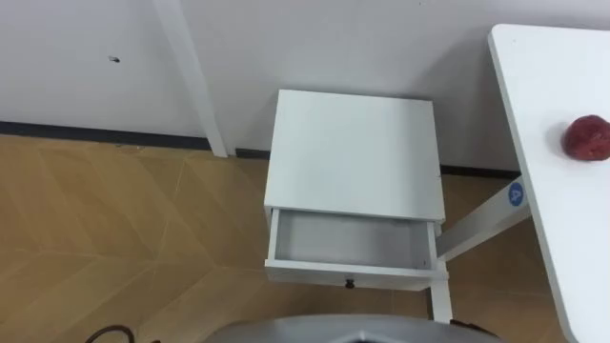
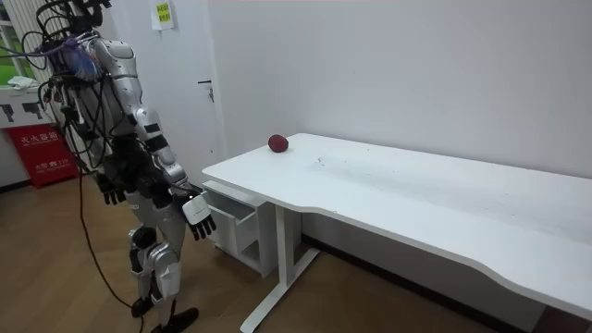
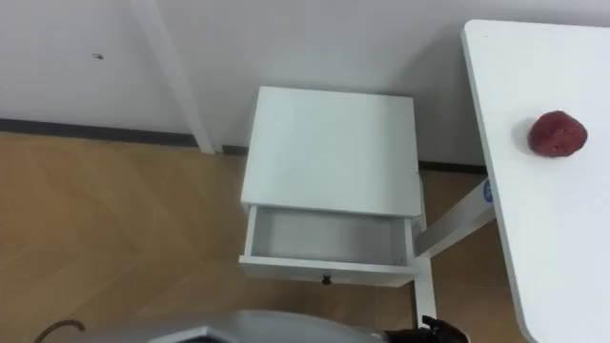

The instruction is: Put apple and close drawer

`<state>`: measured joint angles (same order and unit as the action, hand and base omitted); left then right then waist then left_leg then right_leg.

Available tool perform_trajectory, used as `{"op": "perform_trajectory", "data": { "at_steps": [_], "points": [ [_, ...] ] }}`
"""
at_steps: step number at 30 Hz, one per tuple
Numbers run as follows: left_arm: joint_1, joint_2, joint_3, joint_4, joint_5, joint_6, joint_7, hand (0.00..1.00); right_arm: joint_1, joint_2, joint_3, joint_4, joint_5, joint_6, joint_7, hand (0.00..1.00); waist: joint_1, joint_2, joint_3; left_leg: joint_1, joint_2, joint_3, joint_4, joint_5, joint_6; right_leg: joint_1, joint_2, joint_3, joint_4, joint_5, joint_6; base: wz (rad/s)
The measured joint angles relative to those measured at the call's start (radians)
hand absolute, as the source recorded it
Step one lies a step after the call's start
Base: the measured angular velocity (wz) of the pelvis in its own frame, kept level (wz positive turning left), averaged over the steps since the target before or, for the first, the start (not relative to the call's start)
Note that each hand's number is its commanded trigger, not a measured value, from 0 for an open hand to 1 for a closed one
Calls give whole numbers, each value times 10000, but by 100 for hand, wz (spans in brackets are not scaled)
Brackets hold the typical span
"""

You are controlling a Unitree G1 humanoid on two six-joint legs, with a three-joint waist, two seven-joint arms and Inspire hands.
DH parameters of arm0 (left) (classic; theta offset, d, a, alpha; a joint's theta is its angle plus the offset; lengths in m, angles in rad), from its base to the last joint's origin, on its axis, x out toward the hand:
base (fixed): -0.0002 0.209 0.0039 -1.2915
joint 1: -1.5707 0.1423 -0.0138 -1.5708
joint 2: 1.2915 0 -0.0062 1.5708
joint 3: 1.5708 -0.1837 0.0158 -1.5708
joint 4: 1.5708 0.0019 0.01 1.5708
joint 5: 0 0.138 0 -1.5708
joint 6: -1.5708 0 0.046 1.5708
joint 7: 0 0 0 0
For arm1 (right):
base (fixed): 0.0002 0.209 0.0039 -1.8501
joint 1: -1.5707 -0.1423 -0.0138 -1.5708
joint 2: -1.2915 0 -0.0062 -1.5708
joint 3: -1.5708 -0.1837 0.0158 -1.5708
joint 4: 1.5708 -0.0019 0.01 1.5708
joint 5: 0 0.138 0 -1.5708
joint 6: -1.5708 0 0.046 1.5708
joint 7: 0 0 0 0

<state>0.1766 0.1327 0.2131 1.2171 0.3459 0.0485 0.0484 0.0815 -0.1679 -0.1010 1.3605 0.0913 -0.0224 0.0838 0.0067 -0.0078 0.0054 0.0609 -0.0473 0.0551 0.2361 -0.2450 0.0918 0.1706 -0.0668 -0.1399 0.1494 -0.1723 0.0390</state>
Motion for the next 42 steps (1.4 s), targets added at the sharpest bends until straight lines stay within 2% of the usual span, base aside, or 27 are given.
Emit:
{"op": "perform_trajectory", "data": {
  "at_steps": [5, 8, 10, 13, 16, 18, 20, 25, 27, 29, 33, 40, 42],
  "points": [
    [-28, 2, -142, -207, -64, -70, 11, 0, -1, 1, 43, 10, 533, -9, 19, 0, 2, 12, -3, 6, 1, 11, -23, 3, -1, -12, -2, 15, -3, 0, 0, 0],
    [-96, 3, -209, -303, -212, -84, 113, 0, 104, 54, 96, 7, 1890, -15, 14, 0, -18, -26, 14, 11, 5, 33, -44, 6, -4, -18, -3, 11, -11, -4, 6, 0],
    [-91, -17, -174, -293, -307, -174, 303, 0, 172, 126, -172, 45, 2988, -16, 48, 0, -31, -61, 22, 44, 16, 135, -75, 8, -8, -22, -7, 23, -9, -16, 25, -9],
    [-24, -26, -28, -269, -290, -318, 387, 0, 242, 181, -938, 160, 4612, 3, 208, 0, -158, -66, 28, 31, 23, 225, -132, 8, -7, -95, -10, 45, -3, -20, 32, -10],
    [228, -52, 453, -274, -308, -455, 540, 0, 615, 238, -1744, 119, 6572, 18, 284, 0, -368, -101, 27, 99, 27, 260, -162, 7, -7, -75, -2, 186, -1, -21, 35, -4],
    [295, -60, 683, -277, -514, -520, 741, 0, 830, 260, -2749, 112, 8263, 36, 209, 0, -605, -119, 18, 147, 24, 274, -181, 7, -7, -89, -2, 268, 15, -22, 35, -2],
    [353, -52, 899, -260, -601, -530, 906, 0, 814, 249, -3616, 105, 9306, 21, -33, 0, -741, -106, -8, 140, 36, 375, -185, 6, -5, -112, -1, 308, 33, -22, 35, -13],
    [382, 21, 1069, -144, -601, -539, 1255, 0, 763, 218, -5021, 7, 10709, 35, -610, 0, -1080, -190, -33, 179, 49, 546, -233, 3, -5, -121, -6, 371, 55, -22, 35, -12],
    [385, 31, 1081, -191, -589, -535, 1352, 0, 758, 227, -5630, -200, 11670, 35, -986, 0, -1190, -230, -102, 200, 37, 548, -309, 3, -2, -146, -7, 462, 50, -31, 50, -6],
    [387, 48, 1197, -206, -590, -527, 1374, 0, 762, 218, -6013, -371, 12074, 15, -1370, 0, -1231, -288, -138, 199, 38, 571, -306, 5, -5, -163, -2, 546, 50, -38, 60, -6],
    [438, 113, 1369, -220, -589, -514, 1378, 0, 666, 195, -6481, -416, 12427, -23, -2152, 0, -1373, -430, -140, 152, 49, 574, -294, 21, -29, -197, 14, 547, 53, -39, 63, 0],
    [517, 275, 1545, -276, -603, -491, 1361, 0, 361, 90, -6853, -461, 12946, -110, -3047, 0, -1388, -479, -122, -155, 65, 657, -144, 26, -27, -534, 16, 561, 106, -39, 63, -2],
    [555, 331, 1565, -483, -573, -488, 1360, 0, 258, 56, -6931, -1064, 12903, -162, -3409, 0, -1381, -475, -116, -171, 79, 775, -150, 25, -27, -555, 16, 580, 114, -39, 63, -13]
  ]
}}
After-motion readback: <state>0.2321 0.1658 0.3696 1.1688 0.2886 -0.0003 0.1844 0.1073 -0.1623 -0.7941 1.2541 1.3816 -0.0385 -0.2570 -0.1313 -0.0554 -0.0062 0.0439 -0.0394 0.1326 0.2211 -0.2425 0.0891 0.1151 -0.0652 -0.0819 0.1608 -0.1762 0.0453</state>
